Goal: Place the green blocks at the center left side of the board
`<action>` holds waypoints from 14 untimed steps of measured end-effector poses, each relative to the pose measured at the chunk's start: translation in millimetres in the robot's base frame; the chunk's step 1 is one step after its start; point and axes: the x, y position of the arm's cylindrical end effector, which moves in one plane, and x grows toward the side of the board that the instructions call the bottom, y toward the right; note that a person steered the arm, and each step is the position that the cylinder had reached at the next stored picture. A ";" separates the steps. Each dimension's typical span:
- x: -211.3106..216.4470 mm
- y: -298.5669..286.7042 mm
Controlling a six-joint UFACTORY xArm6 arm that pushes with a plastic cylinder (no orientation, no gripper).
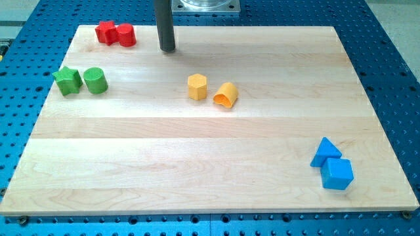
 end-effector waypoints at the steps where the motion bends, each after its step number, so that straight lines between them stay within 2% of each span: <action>1: 0.0 3.6; 2: 23.4 -1.9; 4: 53.2 -127.6; 6: 102.0 -158.8; 7: 80.9 -173.1; 8: 120.1 -168.6; 10: 75.4 -155.3; 11: 79.4 -101.9; 12: 120.8 -95.5; 13: 129.0 -82.0; 14: 99.0 -61.4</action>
